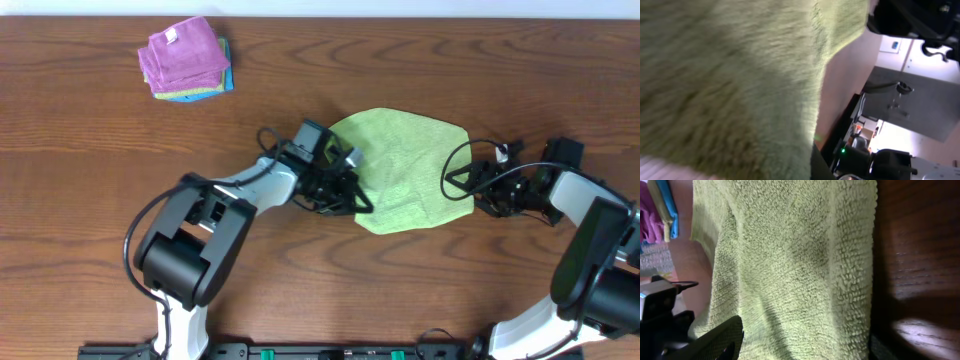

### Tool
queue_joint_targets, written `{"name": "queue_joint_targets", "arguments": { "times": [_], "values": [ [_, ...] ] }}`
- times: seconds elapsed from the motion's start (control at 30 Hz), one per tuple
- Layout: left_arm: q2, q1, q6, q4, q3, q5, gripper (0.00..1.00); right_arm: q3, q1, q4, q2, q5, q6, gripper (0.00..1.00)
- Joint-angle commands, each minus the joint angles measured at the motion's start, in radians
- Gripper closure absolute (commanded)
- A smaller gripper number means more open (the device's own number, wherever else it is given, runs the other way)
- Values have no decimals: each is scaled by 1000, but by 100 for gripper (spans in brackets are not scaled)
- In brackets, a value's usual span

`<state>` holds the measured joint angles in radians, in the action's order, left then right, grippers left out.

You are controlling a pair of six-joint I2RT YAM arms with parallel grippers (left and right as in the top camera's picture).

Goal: Fold the cloth

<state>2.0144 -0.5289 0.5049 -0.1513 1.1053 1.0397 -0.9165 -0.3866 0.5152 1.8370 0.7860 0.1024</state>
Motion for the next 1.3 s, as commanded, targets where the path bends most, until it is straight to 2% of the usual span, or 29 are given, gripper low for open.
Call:
{"name": "queue_joint_targets", "arguments": {
  "times": [0.0,0.23,0.5,0.83,1.1,1.27],
  "values": [
    [16,61,-87,-50,-3,3,94,19,2,20,22,-109,5,26],
    [16,165,-166,-158,-3,0,94,19,2,39,22,-139,5,23],
    [16,178,-222,-225,-3,-5,94,19,2,82,22,-210,5,20],
    [16,257,-345,-421,21,-142,94,19,2,88,22,-214,5,18],
    [16,273,-356,-459,53,-160,94,19,18,153,22,-214,-8,18],
    [16,267,-356,-477,53,-161,94,19,63,69,22,-214,25,20]
  ]
}}
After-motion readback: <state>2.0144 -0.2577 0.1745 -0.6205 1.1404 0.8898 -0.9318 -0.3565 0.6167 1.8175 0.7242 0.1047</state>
